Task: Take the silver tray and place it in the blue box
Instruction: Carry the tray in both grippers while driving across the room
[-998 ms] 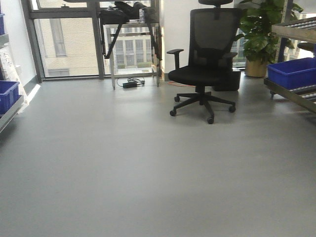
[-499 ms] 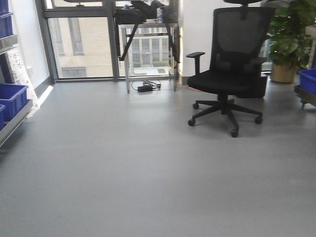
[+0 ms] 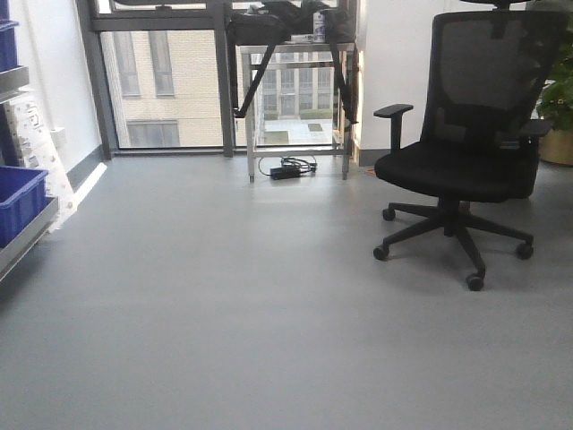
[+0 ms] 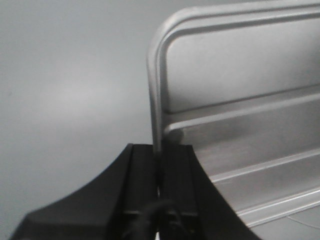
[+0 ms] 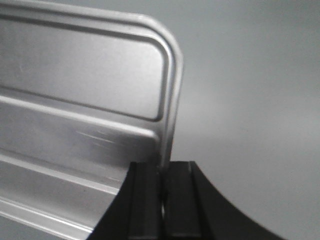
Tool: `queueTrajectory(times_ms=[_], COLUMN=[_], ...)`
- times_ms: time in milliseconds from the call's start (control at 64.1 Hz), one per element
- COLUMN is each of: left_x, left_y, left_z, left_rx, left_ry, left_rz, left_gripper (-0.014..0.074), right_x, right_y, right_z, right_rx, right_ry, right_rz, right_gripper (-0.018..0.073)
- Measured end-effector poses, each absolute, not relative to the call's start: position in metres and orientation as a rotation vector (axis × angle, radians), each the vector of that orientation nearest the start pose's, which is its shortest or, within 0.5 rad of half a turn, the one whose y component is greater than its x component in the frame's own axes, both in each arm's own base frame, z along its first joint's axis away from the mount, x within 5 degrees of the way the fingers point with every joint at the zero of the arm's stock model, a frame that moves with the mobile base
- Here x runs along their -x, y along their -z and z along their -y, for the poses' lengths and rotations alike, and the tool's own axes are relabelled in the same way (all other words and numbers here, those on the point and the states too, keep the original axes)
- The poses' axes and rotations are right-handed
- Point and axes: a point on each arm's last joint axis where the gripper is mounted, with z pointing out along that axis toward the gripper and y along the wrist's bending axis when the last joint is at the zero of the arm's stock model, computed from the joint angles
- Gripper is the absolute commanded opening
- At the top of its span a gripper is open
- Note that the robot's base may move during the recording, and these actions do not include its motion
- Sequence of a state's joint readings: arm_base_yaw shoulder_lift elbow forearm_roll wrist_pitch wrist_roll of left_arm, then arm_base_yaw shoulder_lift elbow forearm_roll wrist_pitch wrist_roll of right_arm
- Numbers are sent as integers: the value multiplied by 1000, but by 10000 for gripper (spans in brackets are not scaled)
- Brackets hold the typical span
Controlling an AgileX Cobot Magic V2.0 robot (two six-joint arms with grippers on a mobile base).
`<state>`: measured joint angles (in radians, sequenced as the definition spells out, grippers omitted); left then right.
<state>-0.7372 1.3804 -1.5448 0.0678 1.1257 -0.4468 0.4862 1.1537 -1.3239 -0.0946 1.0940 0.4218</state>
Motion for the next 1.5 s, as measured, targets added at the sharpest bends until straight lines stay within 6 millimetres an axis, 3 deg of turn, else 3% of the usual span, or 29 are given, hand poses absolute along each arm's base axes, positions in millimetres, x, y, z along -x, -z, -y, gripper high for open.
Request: queueTrajectory(times_ms=[827,1497], left_x=[-221,-256], left_y=[-410,-358], left_z=[193,228], left_rx=[-372,-335], left_ry=[412,420], left_rz=[-2501,-2632], left_gripper=[-97,-97], right_x=[-197,-196], right_y=[-414,-412], right_z=[-95,-92], right_rx=[92,94], right_ry=[-284,-239], right_rz=[-2431,-2452], right_gripper=[56,56])
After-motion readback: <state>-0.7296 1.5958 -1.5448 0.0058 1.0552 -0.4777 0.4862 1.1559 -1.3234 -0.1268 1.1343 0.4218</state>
